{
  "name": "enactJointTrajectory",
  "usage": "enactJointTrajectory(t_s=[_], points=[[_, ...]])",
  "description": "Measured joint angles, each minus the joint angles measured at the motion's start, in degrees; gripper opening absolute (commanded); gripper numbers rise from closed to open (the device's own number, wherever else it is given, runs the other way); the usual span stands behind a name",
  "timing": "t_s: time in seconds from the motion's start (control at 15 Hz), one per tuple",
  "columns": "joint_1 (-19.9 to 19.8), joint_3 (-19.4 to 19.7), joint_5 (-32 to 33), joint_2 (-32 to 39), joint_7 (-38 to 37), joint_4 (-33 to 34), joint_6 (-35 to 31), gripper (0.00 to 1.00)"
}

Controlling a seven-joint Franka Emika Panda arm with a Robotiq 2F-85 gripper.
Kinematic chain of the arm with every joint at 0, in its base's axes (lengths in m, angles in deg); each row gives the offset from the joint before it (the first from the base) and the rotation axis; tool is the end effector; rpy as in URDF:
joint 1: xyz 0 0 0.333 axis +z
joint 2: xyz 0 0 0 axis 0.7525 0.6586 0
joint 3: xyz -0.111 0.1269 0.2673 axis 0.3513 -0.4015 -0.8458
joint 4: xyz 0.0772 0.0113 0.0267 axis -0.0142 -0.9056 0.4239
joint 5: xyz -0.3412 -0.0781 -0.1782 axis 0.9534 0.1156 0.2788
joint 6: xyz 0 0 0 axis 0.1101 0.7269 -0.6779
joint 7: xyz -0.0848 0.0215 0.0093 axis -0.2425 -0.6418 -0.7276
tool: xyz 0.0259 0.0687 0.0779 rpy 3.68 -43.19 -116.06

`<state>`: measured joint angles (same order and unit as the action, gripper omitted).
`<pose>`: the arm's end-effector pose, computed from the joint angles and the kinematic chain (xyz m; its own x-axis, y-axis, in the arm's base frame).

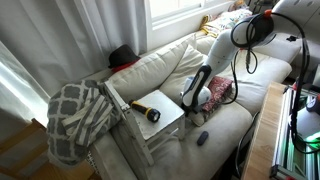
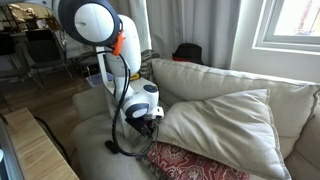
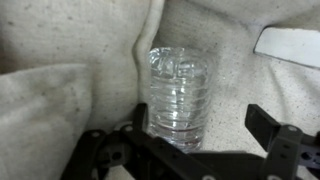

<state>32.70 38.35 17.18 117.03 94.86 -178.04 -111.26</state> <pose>0.5286 -0.0033 -0.1943 0.9993 0.0354 -0.0113 0.0311 -0.9643 -0.2631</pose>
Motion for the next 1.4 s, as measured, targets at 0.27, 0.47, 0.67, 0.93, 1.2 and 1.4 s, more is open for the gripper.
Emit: enactJointTrajectory(t_s=[0.27,0.47,0.67,0.93,1.2,1.4], points=[[-0.1,-0.7,0.4,-1.2,0.1,-0.9,-0.7,1.0],[0.0,-1.2,0.9,-2.1,0.1,-1.2,-1.1,1.0],[0.4,-0.8,0.9,-2.1,0.1,-1.1,-1.1,1.0],[1.2,0.1,0.9,-1.4,0.1,-0.4,-1.1,1.0],[1.8,0.7,0.9,0.2,-0.2,1.4,-1.3,1.0],[2.7,1.4,0.9,0.1,-0.7,1.5,-1.5,1.0]])
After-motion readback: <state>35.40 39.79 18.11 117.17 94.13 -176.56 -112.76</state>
